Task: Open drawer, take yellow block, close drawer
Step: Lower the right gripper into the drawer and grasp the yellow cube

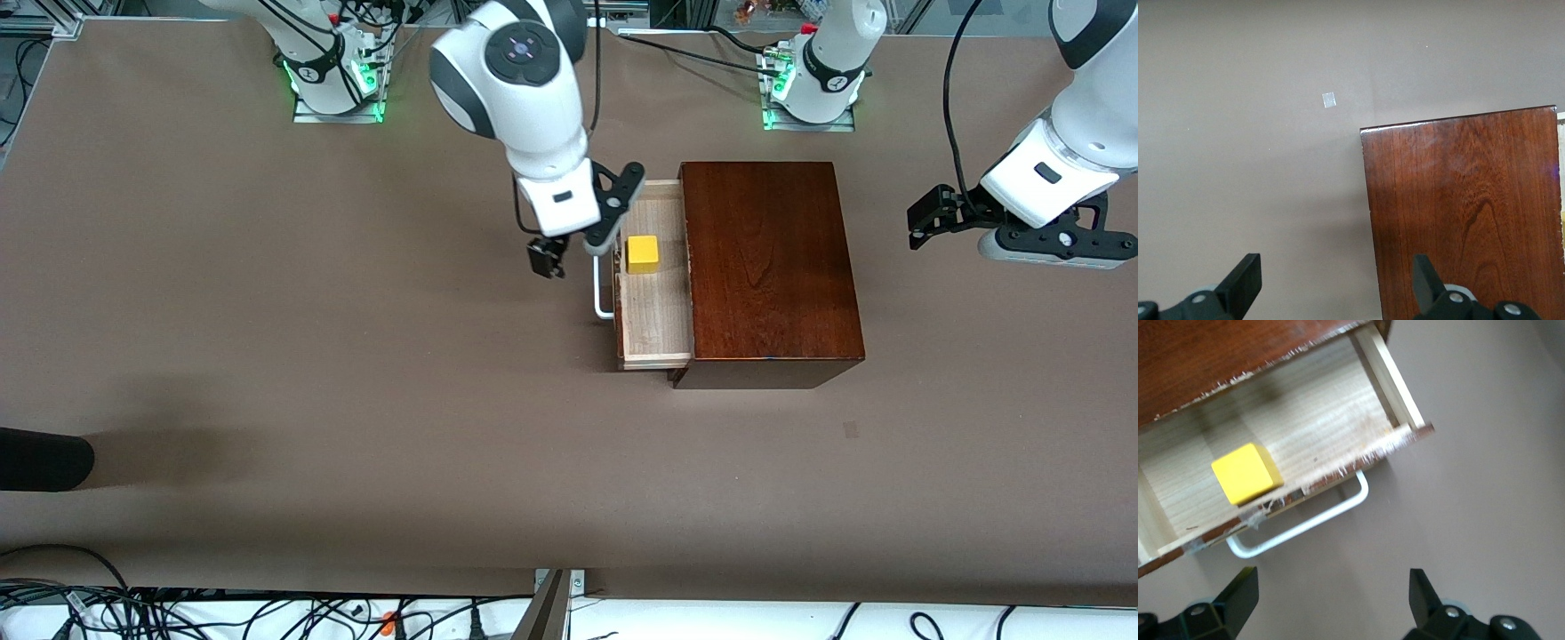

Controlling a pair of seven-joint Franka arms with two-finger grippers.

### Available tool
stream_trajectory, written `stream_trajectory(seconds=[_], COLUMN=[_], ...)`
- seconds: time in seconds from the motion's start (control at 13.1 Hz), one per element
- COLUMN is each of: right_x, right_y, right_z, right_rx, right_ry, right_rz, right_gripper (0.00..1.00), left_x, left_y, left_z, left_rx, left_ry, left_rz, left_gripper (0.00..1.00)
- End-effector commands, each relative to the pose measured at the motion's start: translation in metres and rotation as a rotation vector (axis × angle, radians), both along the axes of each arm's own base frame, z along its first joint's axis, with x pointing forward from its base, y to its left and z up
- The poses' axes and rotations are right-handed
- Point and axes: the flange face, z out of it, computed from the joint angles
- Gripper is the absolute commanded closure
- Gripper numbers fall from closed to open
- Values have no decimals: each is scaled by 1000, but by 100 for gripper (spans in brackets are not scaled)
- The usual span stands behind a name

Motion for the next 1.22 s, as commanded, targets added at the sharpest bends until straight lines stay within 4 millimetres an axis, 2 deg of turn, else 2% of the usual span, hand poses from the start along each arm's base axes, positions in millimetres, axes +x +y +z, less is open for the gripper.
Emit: stream_trajectory(seconds=[0.0,0.38,0.61,1.15], right_x=[-3,3,-14,-56], right_y=[37,70,88,110], right_z=[-9,-49,-78,-88], right_rx=[-49,-23,-40,-69], right_ry=[-81,-111,-103,-29], right_rz=[133,239,295,406], right_gripper=[0,0,0,0], left_x=[-4,-4,-4,-5], left_y=[1,-2,-6,-5], left_z=[9,11,13,14], left_rx=[-18,-19,-19,-17], left_ry=[-1,-7,-10,2], left_rz=[-8,-10,-14,-16], left_gripper=[0,0,0,0])
